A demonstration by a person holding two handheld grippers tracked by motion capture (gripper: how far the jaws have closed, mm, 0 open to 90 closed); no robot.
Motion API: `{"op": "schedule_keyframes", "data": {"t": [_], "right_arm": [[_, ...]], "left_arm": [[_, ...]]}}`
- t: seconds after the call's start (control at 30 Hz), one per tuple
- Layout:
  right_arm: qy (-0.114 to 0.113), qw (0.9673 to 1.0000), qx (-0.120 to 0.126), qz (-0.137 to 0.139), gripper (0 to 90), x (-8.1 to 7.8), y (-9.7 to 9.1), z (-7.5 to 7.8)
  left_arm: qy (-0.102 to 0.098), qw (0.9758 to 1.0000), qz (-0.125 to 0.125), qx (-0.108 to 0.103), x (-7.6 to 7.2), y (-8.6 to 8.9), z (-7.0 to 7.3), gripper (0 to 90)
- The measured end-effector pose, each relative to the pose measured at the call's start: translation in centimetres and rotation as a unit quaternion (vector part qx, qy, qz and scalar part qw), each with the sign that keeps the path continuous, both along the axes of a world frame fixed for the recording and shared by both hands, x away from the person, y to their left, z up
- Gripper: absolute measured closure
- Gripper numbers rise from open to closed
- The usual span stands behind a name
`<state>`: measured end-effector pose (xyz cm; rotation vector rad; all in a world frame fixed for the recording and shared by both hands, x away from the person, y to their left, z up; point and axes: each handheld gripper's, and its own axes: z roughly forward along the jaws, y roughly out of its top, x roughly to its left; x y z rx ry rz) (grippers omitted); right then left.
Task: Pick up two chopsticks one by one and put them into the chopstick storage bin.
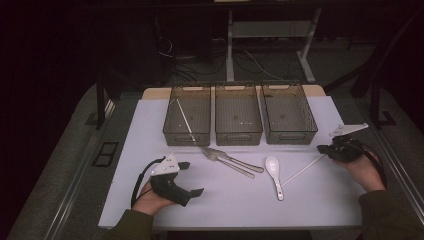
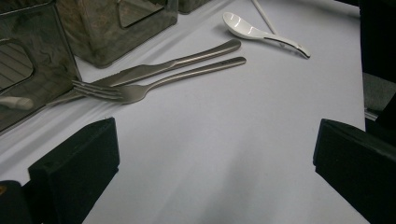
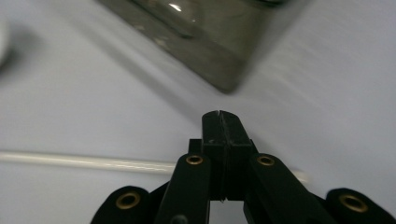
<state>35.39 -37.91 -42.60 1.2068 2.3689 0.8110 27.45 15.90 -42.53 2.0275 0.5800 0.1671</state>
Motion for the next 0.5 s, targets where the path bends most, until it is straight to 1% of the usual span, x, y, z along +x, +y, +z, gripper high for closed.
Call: {"op": "schedule_keyframes", "data": {"t": [0.03,0.07,0.1,0.17,0.2,0.23,0.27,0.33,0.4,0.5], "right_arm": [[0.001,0.9998,-0.005,-0.019,89.5,0.4,-0.7,-0.1],[0.001,0.9995,-0.004,-0.031,89.5,0.7,-1.1,-0.2],[0.003,0.9992,-0.001,-0.04,89.6,1.0,-1.5,-0.3],[0.001,0.998,-0.008,-0.062,89.5,1.5,-2.0,-0.5],[0.002,0.9977,-0.009,-0.068,89.6,1.7,-2.2,-0.5],[0.004,0.9967,-0.017,-0.079,89.6,2.0,-2.4,-0.6],[0.002,0.9963,-0.022,-0.083,89.6,2.1,-2.6,-0.7],[0.005,0.995,-0.018,-0.098,89.5,2.3,-3.1,-0.8],[0.005,0.9945,-0.028,-0.101,89.6,2.4,-3.4,-1.0],[0.01,0.9945,-0.026,-0.101,89.6,2.6,-3.7,-1.2]], "left_arm": [[0.0,1.0,0.001,0.0,0.0,0.0,0.0,0.0],[0.001,1.0,0.0,0.001,0.0,0.0,0.0,0.0],[0.0,1.0,0.001,0.0,0.0,0.0,0.0,0.0],[0.0,1.0,0.001,0.0,0.0,0.0,-0.1,0.0],[0.0,1.0,0.001,0.0,0.0,0.0,-0.1,0.0],[0.001,1.0,0.001,0.001,0.0,0.0,-0.1,0.0],[0.001,1.0,0.001,0.001,0.0,0.0,-0.1,0.0],[0.001,1.0,0.0,0.001,0.1,0.1,0.0,0.0],[0.002,1.0,0.0,0.0,0.1,0.1,-0.1,0.0],[0.002,1.0,0.0,0.0,0.1,0.0,-0.1,0.0]]}}
